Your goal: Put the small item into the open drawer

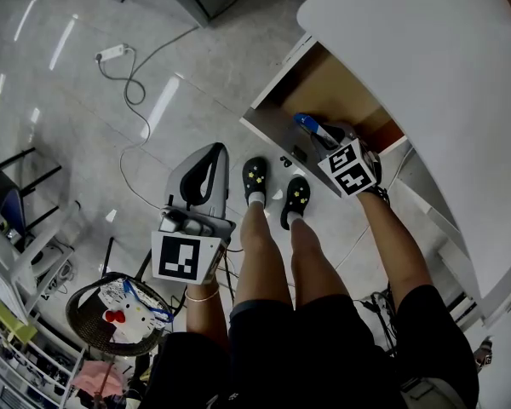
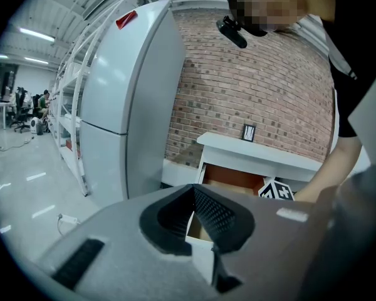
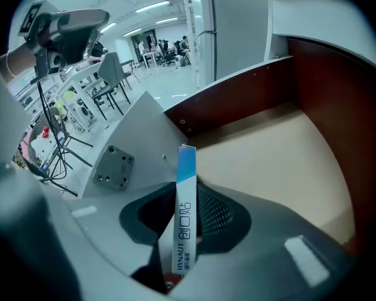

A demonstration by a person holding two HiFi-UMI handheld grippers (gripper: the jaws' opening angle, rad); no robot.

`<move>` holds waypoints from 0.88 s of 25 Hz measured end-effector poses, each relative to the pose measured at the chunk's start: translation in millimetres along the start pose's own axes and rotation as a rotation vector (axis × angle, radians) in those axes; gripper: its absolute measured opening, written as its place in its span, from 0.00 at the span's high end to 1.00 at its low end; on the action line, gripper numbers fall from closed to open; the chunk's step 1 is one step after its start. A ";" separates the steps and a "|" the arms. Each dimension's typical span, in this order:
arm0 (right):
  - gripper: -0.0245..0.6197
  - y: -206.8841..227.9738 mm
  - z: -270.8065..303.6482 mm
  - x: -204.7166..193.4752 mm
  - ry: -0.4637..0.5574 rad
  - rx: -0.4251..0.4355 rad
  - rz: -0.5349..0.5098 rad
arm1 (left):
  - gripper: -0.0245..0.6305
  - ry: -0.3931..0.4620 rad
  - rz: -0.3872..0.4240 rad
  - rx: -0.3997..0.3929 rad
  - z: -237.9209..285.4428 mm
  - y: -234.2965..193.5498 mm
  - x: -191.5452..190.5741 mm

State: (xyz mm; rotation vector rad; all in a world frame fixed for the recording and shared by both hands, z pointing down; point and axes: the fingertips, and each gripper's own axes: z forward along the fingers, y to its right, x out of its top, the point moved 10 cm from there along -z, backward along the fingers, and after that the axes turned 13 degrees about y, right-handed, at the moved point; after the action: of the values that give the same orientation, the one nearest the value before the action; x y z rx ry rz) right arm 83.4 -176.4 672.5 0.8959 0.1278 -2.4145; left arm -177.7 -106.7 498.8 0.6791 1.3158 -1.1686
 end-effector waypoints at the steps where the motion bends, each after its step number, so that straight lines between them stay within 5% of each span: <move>1: 0.80 -0.1 0.9 -0.4 -0.003 0.001 -0.002 | 0.97 0.000 0.000 0.001 -0.1 -0.4 -0.3; 22: 0.73 -1.2 10.8 -1.7 -0.027 0.011 -0.028 | 0.97 -0.009 -0.008 0.011 -2.5 -3.9 -7.3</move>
State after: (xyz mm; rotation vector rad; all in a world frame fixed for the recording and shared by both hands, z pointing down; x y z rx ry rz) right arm 77.6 -177.6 681.8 0.8721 0.1180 -2.4546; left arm -181.2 -103.8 506.2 0.6768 1.3068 -1.1851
